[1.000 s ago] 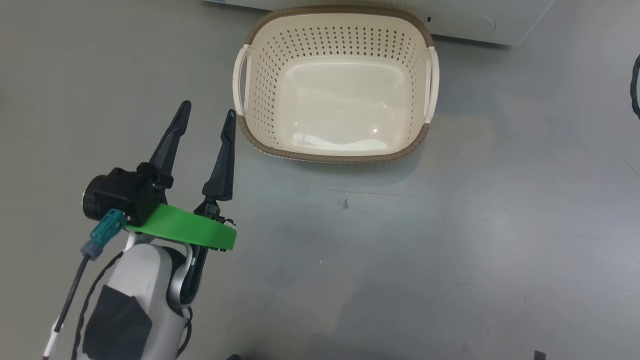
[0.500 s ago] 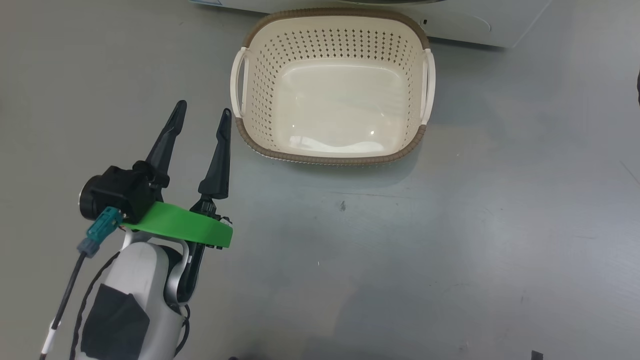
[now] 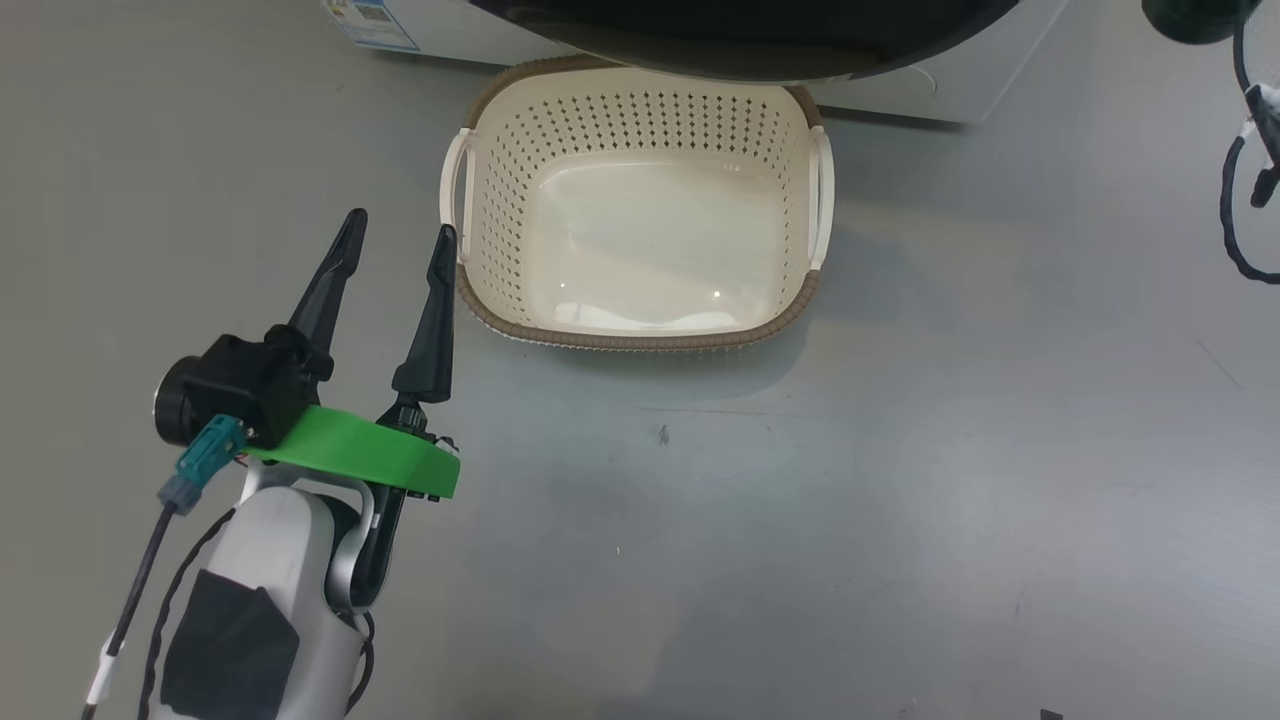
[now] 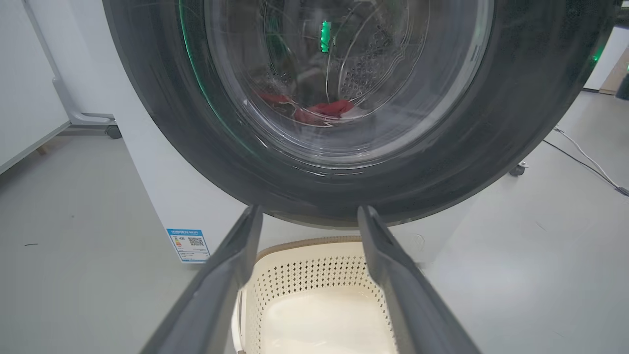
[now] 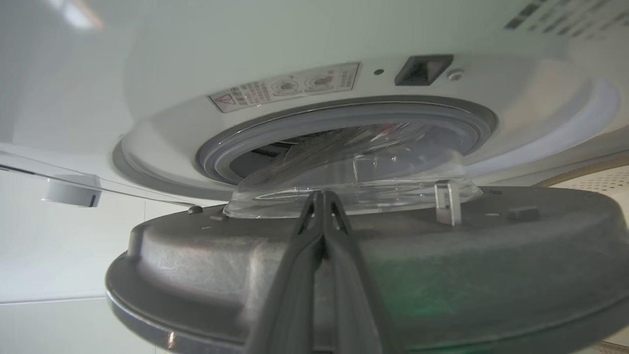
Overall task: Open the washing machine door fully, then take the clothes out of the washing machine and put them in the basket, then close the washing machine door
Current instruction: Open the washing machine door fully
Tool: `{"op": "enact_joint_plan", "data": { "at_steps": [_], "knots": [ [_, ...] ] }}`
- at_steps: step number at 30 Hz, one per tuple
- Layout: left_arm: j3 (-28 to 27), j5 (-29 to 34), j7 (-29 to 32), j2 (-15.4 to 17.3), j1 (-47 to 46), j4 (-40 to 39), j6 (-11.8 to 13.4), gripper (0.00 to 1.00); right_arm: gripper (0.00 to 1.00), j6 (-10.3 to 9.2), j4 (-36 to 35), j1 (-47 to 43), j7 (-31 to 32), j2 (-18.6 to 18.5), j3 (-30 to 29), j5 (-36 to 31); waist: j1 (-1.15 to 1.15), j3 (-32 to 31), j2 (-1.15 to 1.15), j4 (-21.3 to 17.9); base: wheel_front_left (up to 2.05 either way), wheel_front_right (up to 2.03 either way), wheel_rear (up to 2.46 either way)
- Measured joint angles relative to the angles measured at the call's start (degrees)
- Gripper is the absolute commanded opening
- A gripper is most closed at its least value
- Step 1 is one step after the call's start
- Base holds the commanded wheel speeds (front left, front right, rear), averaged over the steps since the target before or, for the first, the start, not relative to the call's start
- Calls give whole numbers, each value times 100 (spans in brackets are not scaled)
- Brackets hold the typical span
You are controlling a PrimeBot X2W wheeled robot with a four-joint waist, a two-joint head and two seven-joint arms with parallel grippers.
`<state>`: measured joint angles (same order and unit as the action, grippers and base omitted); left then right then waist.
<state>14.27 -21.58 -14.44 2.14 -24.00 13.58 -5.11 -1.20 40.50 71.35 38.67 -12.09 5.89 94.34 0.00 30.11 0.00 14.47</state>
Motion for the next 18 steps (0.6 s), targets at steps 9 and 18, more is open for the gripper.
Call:
{"op": "enact_joint_plan", "data": {
  "at_steps": [9,18],
  "knots": [
    [-32,51,-1,-2,26,138,0,100,0,263,25,-370,379,65,105,97,0,-223,0,-91,0,0,0],
    [-93,160,0,-3,101,253,0,100,0,494,15,-814,703,197,253,151,0,-469,0,-150,0,0,0]
  ]
}}
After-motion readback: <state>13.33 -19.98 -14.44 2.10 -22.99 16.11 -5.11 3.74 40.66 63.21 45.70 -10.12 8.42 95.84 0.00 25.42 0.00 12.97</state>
